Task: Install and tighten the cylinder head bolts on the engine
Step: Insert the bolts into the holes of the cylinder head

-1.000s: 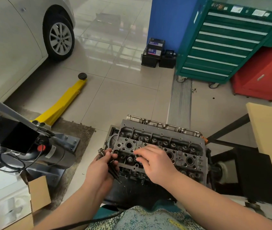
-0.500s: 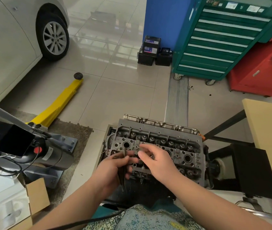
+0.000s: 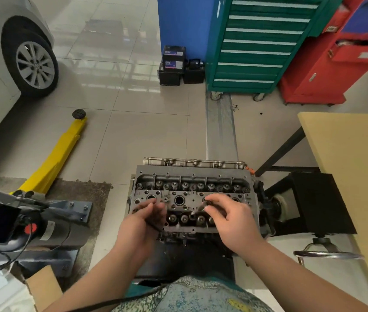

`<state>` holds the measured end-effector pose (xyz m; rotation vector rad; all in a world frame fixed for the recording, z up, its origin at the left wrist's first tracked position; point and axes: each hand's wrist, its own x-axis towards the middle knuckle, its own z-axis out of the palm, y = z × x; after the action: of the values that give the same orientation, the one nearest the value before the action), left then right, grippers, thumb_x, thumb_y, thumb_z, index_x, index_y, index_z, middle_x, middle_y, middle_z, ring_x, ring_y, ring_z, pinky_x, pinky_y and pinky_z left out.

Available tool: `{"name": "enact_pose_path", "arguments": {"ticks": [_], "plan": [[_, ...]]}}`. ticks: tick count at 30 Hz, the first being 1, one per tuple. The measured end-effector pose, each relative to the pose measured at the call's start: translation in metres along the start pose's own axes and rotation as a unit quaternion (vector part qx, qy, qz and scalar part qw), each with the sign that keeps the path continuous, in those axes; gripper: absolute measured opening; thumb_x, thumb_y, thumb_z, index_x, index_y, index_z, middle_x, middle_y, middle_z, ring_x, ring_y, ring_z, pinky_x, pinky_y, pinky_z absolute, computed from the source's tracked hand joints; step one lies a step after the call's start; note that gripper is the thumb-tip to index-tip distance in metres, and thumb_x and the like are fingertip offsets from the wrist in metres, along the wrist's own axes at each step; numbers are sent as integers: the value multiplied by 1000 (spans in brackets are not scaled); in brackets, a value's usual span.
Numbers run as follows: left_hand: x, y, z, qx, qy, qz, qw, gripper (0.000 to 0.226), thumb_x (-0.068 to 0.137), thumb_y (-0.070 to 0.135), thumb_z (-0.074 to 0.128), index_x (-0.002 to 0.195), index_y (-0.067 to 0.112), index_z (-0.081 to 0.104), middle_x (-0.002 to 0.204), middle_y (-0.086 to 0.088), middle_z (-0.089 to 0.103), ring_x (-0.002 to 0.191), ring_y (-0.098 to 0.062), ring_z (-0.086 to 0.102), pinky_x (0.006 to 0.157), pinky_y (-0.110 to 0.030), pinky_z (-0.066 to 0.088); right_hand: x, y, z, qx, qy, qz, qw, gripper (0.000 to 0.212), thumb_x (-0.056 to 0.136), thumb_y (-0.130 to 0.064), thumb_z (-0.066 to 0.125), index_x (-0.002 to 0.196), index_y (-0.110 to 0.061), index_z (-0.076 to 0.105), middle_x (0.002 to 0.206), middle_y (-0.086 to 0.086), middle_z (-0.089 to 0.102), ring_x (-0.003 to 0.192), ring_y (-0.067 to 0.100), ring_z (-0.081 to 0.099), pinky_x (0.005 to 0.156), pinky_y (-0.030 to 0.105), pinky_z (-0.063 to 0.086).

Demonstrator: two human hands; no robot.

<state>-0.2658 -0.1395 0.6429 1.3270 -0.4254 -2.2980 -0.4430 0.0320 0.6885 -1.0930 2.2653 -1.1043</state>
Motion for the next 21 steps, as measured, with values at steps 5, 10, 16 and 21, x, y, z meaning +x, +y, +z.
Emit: {"name": "enact_pose_path", "arguments": {"ticks": [5,10,16,21], "plan": [[2,3,6,7,-1,-11,1000,17,98,4,53,103,12,67,86,-15,72,68,-24,70,69,-38,58,-8,7,10,-56,-19,-52,997,26,99,-22,69,125,-20,72,107,-9,75,96,1,67,88,18,53],[-8,4,13,31,-4,-17,999,19,102,10,54,119,9,64,89,-13,74,68,-23,70,75,-39,56,-9,2,14,-80,-18,-85,993,26,100,-17,67,126,-16,71,108,-4,75,100,10,69,90,21,53],[-14,7,15,36,-12,-10,999,19,104,11,52,119,9,62,89,-14,74,69,-24,71,75,-40,55,-10,-1,16,-91,-22,-119,988,24,98,-13,68,122,-13,72,107,-2,76,100,13,69,90,25,54],[-16,7,15,43,-10,-9,999,18,104,12,52,119,10,63,90,-14,75,70,-24,71,69,-38,58,-9,-2,19,-110,-26,-147,983,24,97,-9,69,121,-11,72,106,2,75,100,17,70,90,32,57]]}}
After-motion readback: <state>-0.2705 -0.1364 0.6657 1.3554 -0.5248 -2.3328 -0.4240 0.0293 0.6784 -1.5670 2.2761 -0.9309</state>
